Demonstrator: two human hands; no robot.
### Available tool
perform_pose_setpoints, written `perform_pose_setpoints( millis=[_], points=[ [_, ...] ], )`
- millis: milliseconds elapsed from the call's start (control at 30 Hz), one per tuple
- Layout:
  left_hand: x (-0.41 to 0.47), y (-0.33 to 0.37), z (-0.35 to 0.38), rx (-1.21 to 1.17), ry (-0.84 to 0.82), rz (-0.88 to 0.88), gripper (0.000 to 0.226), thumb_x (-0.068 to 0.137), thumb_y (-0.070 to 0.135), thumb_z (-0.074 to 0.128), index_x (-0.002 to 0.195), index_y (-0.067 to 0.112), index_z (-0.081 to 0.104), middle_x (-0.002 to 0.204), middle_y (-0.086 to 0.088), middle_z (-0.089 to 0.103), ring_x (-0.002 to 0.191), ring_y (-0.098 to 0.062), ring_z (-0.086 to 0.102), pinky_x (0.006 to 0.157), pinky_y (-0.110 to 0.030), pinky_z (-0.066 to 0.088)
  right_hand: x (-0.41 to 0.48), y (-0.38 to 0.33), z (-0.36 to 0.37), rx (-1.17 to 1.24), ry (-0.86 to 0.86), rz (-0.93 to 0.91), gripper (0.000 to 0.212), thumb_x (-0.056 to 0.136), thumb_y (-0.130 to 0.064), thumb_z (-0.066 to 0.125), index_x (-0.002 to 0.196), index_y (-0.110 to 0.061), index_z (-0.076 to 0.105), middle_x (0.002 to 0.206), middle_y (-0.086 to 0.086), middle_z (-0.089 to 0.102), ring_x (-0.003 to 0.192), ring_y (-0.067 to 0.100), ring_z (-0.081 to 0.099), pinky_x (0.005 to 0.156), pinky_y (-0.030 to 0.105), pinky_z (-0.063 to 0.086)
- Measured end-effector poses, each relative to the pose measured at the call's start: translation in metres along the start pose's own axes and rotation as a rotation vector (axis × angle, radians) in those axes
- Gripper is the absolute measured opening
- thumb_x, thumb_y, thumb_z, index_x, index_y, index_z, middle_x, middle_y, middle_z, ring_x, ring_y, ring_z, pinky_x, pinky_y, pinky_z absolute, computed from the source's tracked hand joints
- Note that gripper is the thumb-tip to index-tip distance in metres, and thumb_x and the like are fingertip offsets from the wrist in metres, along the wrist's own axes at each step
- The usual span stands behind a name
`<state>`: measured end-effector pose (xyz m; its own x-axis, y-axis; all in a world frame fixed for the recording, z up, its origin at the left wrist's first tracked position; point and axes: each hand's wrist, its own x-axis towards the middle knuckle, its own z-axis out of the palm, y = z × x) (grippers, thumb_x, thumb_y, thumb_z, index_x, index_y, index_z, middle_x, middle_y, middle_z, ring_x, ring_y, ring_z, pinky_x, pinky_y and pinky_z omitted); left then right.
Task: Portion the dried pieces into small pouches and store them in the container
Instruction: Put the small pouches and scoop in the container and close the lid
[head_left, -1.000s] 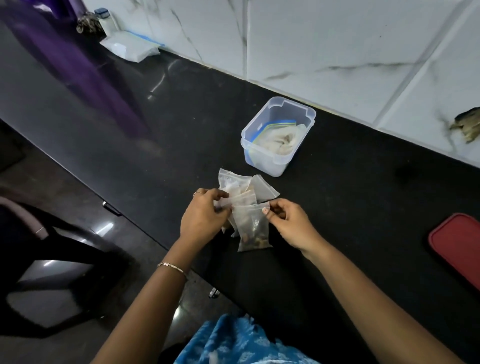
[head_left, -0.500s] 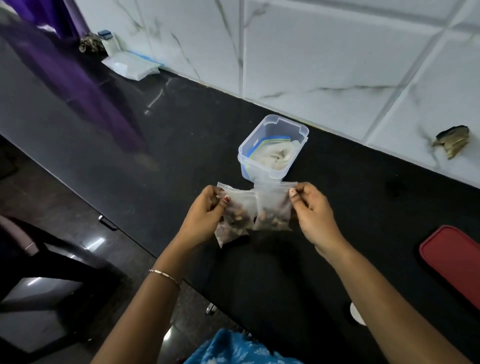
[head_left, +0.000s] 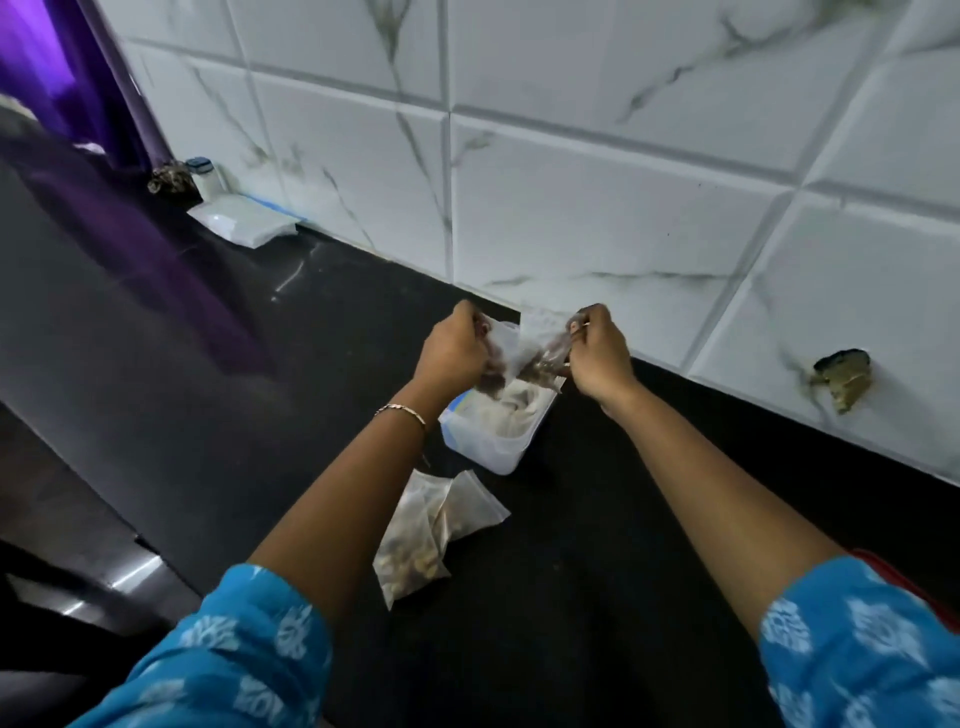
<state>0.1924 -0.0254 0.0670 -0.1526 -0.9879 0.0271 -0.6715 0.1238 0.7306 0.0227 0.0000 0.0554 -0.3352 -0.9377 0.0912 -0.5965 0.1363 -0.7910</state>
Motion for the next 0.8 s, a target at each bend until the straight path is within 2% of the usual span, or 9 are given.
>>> perform_pose_setpoints(
  millis=[100,233,300,367,467,600,667,733,800],
  points=[
    [0.014,0.0,0.014,0.093,-0.056,-0.028,0.023,0.089,0.008,0.045,0.111,0.006,0.05,0.109,-0.018,0.063,0.096,-0.037,0.061,0.083,-0.045,0.052,0.017,0.008,0.012,0.056,-0.097,0.069,0.011,0.097,-0.008,0.034,0.102,-0.012,0.043,0.092,-0.001,0.051,0.096,0.03,0.061,0.082,0.05,0.056],
    [0.022,-0.011,0.029,0.209,-0.101,-0.037,0.016,0.092,0.009,0.046,0.107,0.005,0.048,0.11,-0.019,0.062,0.096,-0.037,0.058,0.075,-0.039,0.044,0.029,0.014,0.022,0.058,-0.193,0.084,0.012,0.097,-0.007,0.042,0.108,-0.01,0.041,0.11,0.01,0.051,0.098,0.034,0.064,0.076,0.046,0.06],
    [0.022,-0.015,0.033,0.216,-0.104,-0.055,0.013,0.093,0.009,0.048,0.105,0.006,0.047,0.109,-0.019,0.061,0.096,-0.036,0.058,0.072,-0.035,0.04,0.034,0.016,0.023,0.007,-0.222,0.035,0.019,0.095,-0.005,0.046,0.113,-0.007,0.043,0.11,0.011,0.053,0.095,0.033,0.064,0.075,0.047,0.06],
    [0.024,-0.017,0.037,0.217,-0.101,-0.066,0.015,0.094,0.01,0.048,0.108,0.006,0.048,0.109,-0.019,0.061,0.096,-0.036,0.059,0.074,-0.036,0.044,0.039,0.019,0.025,-0.05,-0.241,-0.007,0.022,0.092,-0.002,0.05,0.113,-0.004,0.047,0.108,0.012,0.057,0.094,0.033,0.065,0.077,0.046,0.059],
    [0.024,-0.019,0.042,0.225,-0.095,-0.046,0.03,0.091,0.007,0.058,0.12,0.008,0.049,0.118,-0.017,0.058,0.099,-0.032,0.06,0.086,-0.041,0.053,0.042,0.02,0.025,-0.306,-0.15,-0.139,0.023,0.086,-0.001,0.061,0.108,-0.006,0.056,0.104,0.012,0.064,0.094,0.03,0.064,0.078,0.029,0.05],
    [0.013,-0.018,0.043,0.339,0.007,0.087,0.059,0.075,0.003,0.079,0.126,0.01,0.049,0.127,-0.012,0.05,0.099,-0.028,0.06,0.087,-0.039,0.055,0.034,0.022,0.026,-0.626,0.004,-0.376,0.037,0.08,-0.004,0.072,0.11,-0.01,0.052,0.108,0.009,0.058,0.093,0.028,0.061,0.065,0.03,0.043],
    [0.009,-0.02,0.041,0.357,0.009,0.132,0.057,0.073,0.005,0.081,0.123,0.012,0.054,0.12,-0.008,0.054,0.098,-0.023,0.059,0.086,-0.035,0.055,0.029,0.023,0.024,-0.681,0.022,-0.478,0.035,0.08,-0.001,0.069,0.111,-0.013,0.056,0.107,0.006,0.06,0.096,0.026,0.059,0.062,0.028,0.04],
    [0.007,-0.026,0.041,0.343,-0.106,0.162,0.046,0.075,0.005,0.079,0.117,0.015,0.062,0.113,-0.001,0.056,0.092,-0.015,0.06,0.084,-0.032,0.056,0.027,0.023,0.023,-0.701,-0.07,-0.564,0.035,0.084,-0.001,0.062,0.115,-0.017,0.064,0.109,0.004,0.065,0.1,0.025,0.061,0.072,0.031,0.046],
    [0.006,-0.032,0.044,0.394,-0.251,0.212,0.034,0.082,0.008,0.073,0.115,0.019,0.067,0.112,0.001,0.056,0.092,-0.013,0.061,0.083,-0.029,0.055,0.027,0.023,0.023,-0.789,-0.223,-0.576,0.033,0.091,-0.01,0.054,0.119,-0.023,0.066,0.117,0.001,0.067,0.107,0.023,0.061,0.089,0.034,0.046]
  ],
)
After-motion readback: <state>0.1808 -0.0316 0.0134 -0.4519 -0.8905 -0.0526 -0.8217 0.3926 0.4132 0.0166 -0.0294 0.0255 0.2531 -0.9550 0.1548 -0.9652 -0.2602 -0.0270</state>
